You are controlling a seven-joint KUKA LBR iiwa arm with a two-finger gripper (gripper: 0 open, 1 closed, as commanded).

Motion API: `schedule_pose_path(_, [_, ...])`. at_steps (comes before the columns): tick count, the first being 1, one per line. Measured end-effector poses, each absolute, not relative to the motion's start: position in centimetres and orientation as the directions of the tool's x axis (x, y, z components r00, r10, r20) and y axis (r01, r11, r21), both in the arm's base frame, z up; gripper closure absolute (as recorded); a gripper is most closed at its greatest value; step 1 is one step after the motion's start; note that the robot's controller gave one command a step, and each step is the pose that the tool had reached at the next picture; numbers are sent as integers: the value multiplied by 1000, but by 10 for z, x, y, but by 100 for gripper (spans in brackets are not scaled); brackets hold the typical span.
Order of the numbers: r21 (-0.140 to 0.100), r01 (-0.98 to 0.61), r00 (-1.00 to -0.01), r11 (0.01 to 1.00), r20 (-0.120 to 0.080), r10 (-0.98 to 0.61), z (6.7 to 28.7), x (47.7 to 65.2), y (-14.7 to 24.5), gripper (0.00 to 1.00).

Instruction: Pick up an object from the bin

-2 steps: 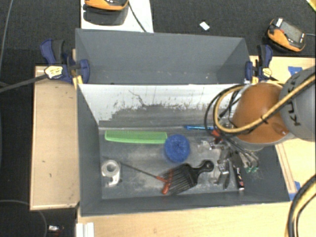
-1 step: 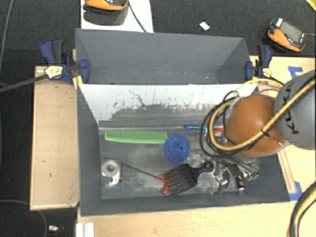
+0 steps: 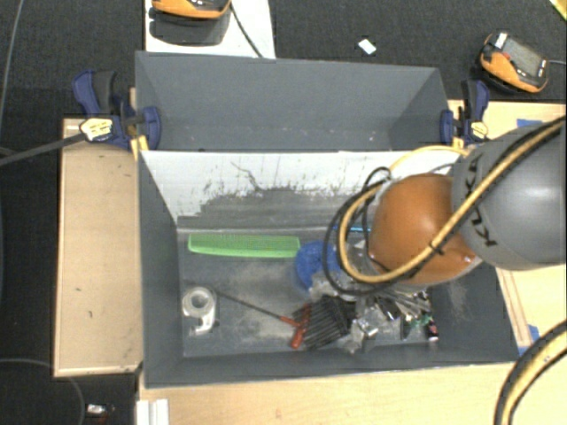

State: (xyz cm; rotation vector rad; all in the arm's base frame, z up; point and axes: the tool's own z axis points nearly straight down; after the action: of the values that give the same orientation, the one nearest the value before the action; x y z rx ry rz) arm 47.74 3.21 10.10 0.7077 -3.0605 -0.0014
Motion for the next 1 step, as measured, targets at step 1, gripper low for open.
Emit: schedule_pose_path(1, [-6,-532,-847,847,-5,-532,70,489,20,0])
